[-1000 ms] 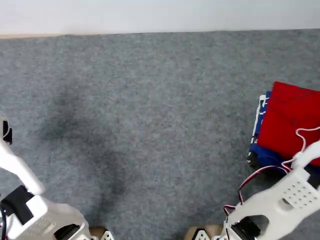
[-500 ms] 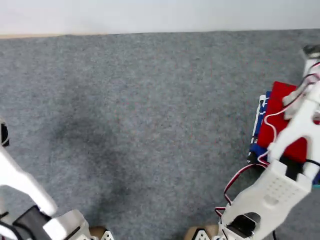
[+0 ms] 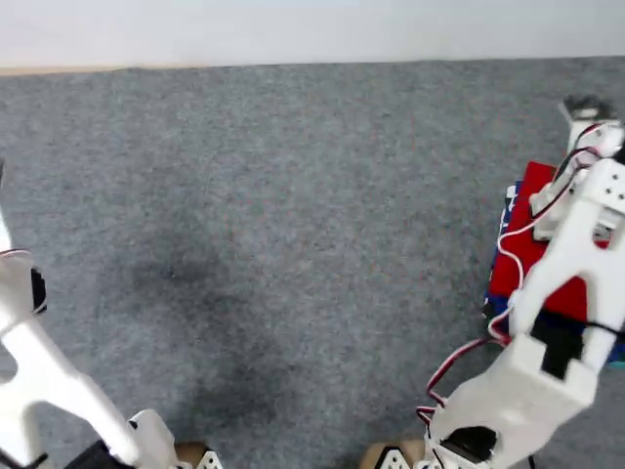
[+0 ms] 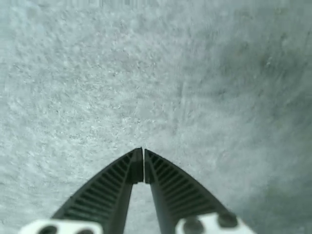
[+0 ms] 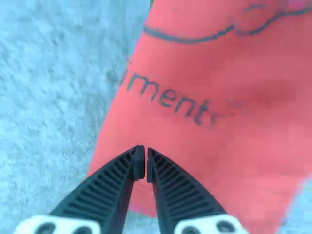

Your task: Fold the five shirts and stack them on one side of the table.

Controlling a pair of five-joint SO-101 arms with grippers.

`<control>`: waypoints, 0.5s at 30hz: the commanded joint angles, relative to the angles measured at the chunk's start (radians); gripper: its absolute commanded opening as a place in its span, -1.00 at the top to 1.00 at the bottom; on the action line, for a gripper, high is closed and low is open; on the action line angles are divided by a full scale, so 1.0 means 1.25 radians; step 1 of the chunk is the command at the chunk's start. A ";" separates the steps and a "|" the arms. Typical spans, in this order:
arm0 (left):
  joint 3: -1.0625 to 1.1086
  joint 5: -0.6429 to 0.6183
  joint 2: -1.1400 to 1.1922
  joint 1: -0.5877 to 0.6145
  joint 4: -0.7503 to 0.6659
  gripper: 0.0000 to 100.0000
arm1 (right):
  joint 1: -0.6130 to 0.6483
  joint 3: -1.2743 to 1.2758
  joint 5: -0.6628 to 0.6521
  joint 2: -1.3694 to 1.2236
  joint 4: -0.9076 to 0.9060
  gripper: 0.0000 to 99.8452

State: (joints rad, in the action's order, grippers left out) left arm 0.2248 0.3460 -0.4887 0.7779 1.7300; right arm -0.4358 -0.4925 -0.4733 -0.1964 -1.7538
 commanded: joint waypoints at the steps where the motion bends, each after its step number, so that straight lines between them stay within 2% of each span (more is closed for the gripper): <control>1: -0.003 -0.137 -0.091 -0.072 0.017 0.98 | 0.033 -0.015 0.010 0.143 -0.033 0.98; 4: 0.021 -0.190 -0.180 -0.173 0.011 0.98 | 0.066 0.076 0.011 0.222 -0.033 0.98; 6: 0.069 -0.264 -0.241 -0.243 -0.023 0.99 | 0.080 0.158 0.029 0.279 -0.031 0.98; 10: 0.226 -0.444 -0.361 -0.329 -0.147 0.99 | 0.105 0.308 0.162 0.402 -0.026 0.98; 15: 0.466 -0.545 -0.495 -0.382 -0.362 0.99 | 0.118 0.507 0.317 0.527 0.066 0.98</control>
State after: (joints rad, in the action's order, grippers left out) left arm 0.6697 -0.2739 -1.0196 0.3391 1.4354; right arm -0.2961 0.0276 -0.1772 0.3575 -1.7430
